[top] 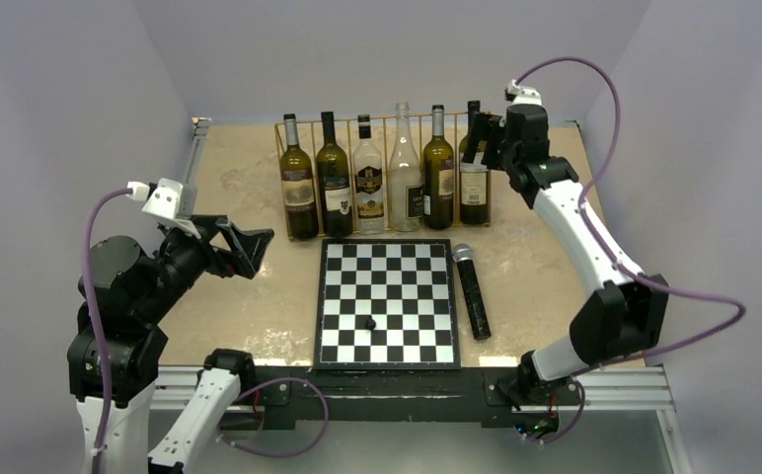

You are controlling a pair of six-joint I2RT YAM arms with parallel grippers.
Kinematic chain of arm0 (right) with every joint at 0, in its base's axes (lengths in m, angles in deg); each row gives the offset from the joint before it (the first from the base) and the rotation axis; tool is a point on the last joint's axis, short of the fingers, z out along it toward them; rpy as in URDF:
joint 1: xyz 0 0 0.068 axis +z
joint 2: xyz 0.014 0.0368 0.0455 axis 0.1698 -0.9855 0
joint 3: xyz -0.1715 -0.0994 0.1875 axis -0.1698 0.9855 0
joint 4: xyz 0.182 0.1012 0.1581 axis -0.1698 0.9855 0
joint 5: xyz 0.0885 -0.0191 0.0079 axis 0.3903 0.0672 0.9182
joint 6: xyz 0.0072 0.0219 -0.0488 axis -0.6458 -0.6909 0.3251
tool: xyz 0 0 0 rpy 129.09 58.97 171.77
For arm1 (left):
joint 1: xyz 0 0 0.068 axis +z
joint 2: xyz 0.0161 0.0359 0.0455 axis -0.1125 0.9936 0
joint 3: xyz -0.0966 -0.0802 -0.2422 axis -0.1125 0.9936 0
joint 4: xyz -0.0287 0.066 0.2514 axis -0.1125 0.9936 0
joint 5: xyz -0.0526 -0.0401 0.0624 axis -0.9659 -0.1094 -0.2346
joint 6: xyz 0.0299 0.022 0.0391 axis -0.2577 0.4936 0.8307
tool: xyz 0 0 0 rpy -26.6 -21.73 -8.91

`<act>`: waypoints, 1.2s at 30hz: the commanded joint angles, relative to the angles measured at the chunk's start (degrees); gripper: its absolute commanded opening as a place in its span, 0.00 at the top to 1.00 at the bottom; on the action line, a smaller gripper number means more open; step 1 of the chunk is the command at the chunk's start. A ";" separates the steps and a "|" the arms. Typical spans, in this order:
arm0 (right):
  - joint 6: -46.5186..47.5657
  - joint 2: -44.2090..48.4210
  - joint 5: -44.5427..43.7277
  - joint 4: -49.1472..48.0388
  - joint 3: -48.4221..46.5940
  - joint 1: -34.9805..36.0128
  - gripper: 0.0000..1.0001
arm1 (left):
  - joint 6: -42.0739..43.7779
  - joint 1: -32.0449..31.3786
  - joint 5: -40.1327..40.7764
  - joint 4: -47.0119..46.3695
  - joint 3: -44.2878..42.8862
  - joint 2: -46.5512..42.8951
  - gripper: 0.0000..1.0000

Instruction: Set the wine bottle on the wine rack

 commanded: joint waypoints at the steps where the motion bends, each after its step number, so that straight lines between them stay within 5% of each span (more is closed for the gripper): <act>1: -3.14 10.90 3.90 3.48 5.84 0.15 0.02 | -1.18 0.04 2.51 1.84 2.78 -1.64 0.01; 16: -3.88 49.98 -2.84 22.32 13.91 0.15 0.02 | -7.59 0.04 5.40 8.97 11.73 -2.61 0.01; 36: -4.47 64.21 -1.64 35.35 9.24 0.12 0.02 | -4.57 0.04 8.14 12.53 5.17 -9.88 0.01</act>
